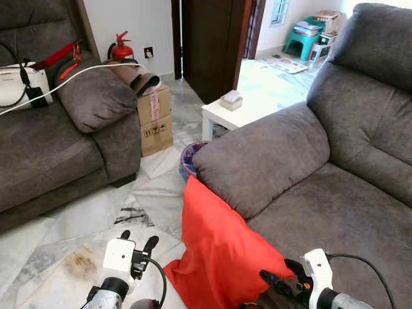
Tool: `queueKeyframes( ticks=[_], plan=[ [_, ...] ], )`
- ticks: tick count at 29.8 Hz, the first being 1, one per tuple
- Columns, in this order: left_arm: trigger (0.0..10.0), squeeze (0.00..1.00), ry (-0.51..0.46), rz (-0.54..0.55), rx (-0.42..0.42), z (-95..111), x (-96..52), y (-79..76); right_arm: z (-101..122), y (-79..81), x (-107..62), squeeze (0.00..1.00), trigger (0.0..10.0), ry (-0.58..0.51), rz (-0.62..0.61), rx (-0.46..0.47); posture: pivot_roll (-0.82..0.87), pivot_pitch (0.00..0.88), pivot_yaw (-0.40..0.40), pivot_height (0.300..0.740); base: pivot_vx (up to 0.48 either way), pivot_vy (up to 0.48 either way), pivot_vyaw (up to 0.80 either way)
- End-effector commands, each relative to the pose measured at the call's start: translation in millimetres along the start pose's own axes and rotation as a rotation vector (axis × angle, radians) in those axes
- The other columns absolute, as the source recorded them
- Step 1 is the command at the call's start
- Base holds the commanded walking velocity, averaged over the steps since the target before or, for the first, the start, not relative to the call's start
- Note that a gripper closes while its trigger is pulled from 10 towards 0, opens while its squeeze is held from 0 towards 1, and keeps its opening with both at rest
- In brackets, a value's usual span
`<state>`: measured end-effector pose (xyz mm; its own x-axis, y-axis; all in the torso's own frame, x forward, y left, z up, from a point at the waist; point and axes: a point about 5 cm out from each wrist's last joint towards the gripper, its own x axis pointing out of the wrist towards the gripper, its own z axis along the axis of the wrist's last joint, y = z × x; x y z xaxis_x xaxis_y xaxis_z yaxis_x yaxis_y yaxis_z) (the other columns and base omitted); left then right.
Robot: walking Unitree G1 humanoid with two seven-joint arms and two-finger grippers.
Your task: Move the pillow to the sofa from floor
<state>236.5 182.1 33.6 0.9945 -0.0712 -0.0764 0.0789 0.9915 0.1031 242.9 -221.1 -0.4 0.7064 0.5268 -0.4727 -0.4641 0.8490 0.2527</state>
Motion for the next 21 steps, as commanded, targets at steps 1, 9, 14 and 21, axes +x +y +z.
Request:
queueKeyframes(
  ticks=[1, 9, 14, 21],
  plan=[
    [10.0, 0.0, 0.006, -0.001, -0.01, -1.0, -2.4, 1.1, -0.8, 4.3, 6.5, 0.0, 10.0, 0.003, -0.012, 0.004, 0.06, 0.07, -0.038, 0.608, 0.0, 0.0, 0.0],
    [10.0, 0.0, 0.002, 0.0, 0.001, 0.0, -5.5, 1.8, -13.2, 20.4, 27.6, 0.0, 10.0, 0.049, -0.049, 0.029, 0.08, 0.077, -0.04, 0.608, 0.0, 0.0, 0.0],
    [10.0, 0.0, 0.003, 0.008, 0.006, 0.2, -10.0, 3.5, -14.0, 27.4, 40.2, 0.0, 10.0, 0.046, -0.105, 0.057, 0.1, 0.089, -0.04, 0.608, 0.0, 0.0, 0.0],
    [10.0, 0.0, 0.008, 0.008, 0.015, 0.1, -13.7, 3.4, -9.9, 33.9, 53.6, 0.0, 10.0, -0.013, -0.186, 0.154, 0.12, 0.102, -0.04, 0.608, 0.0, 0.0, 0.0]
  ],
)
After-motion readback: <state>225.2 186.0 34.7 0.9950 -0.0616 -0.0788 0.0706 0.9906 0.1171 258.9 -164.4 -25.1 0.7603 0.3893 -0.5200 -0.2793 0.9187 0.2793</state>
